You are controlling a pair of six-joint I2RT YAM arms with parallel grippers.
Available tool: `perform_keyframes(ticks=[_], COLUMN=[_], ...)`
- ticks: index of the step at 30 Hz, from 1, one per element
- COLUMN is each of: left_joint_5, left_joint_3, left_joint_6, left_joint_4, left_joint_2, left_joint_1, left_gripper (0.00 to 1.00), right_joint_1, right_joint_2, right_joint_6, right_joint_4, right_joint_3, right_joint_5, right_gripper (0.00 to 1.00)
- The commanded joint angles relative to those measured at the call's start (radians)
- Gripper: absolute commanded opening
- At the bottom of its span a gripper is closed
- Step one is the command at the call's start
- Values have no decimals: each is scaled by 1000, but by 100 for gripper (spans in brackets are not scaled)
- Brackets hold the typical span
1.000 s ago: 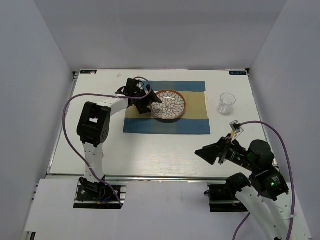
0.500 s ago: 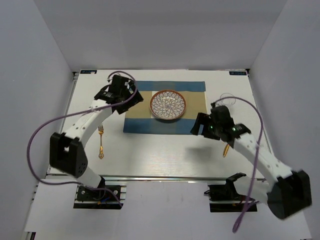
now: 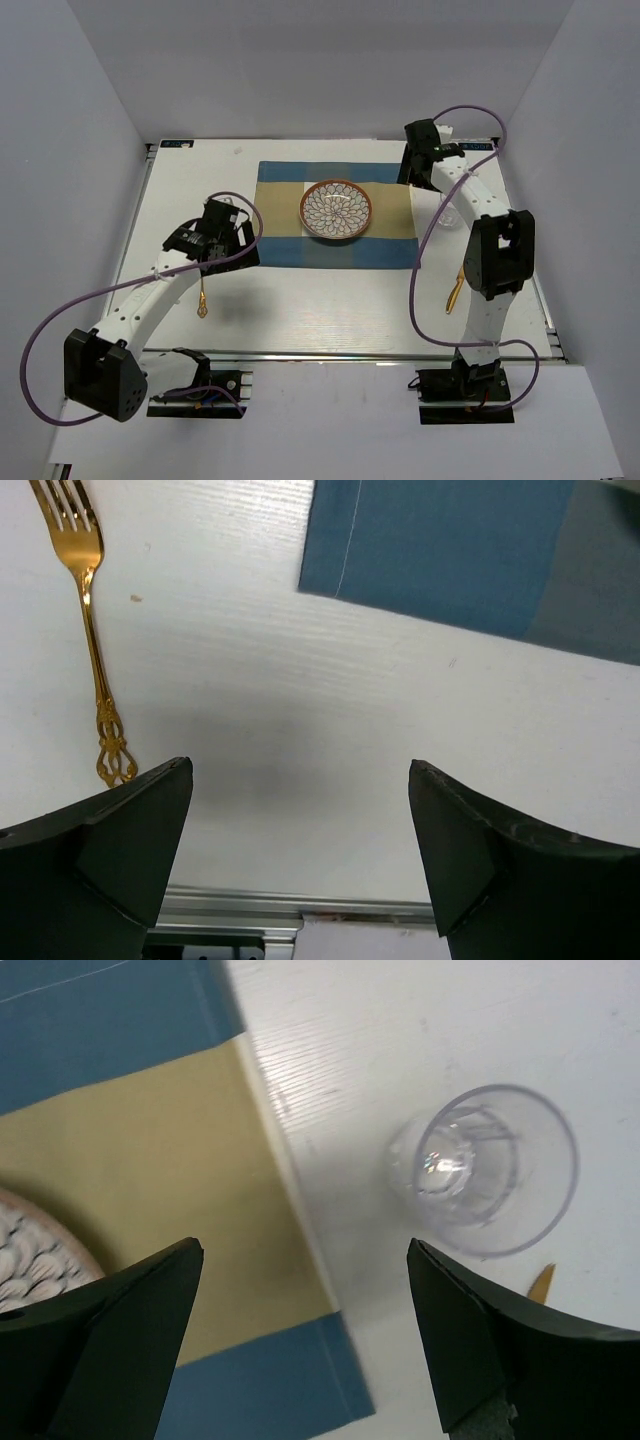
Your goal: Set the dinner table for one person
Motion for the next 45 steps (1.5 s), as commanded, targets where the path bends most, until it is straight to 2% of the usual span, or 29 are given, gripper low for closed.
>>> perform_keyframes(ticks=[1,6,11,19,20,21,22,25,28,29,30,31,33,36,40,44,45], left_joint_5=[-17,-39,-36,-22,-22,-22,-20,-17,-14,-19,-19,-20,-29,-40,-54,-63,-60], left_joint_3=[13,8,5,8,8,8,8,6,9,11,11,11,9,8,13,8,8], left_joint_6=[44,34,34,40,40,40,40,43,41,43,43,40,40,37,30,27,27], left_joint_4=[24,25,31,33,31,31,33,38,35,36,33,36,34,36,28,33,33], left_joint_2=[-26,-65,-92,-70,-69,-70,-69,-70,-64,-64,-66,-67,-73,-73,-70,-72,-72], left_joint_1=[7,17,17,17,17,17,17,17,17,17,17,17,17,17,17,17,17], left_gripper=[98,98,98,98,98,98,98,98,98,98,98,98,98,98,98,98,98], right_joint_1=[-25,-65,-120,-175,-177,-177,-175,-149,-116,-114,-99,-91,-64,-37,-21,2,7], right_joint_2=[22,80,82,91,94,99,97,83,82,130,167,209,301,364,422,399,407], right_joint_6=[-40,-51,-53,-59,-57,-57,-60,-97,-204,-237,-251,-264,-297,-315,-333,-376,-376], right_joint_4=[-49,-57,5,83,83,81,80,72,91,71,33,-45,-84,-69,-32,139,137], right_joint_3=[85,117,36,-64,-59,-55,-47,0,63,107,232,306,458,549,609,501,511], right_joint_5=[101,116,67,-37,-40,-25,-7,70,-37,-89,-150,-166,-190,-206,-272,-286,-276], right_gripper=[88,86,81,63,57,33,0,0,0,0,0,0,0,0,0,0,0])
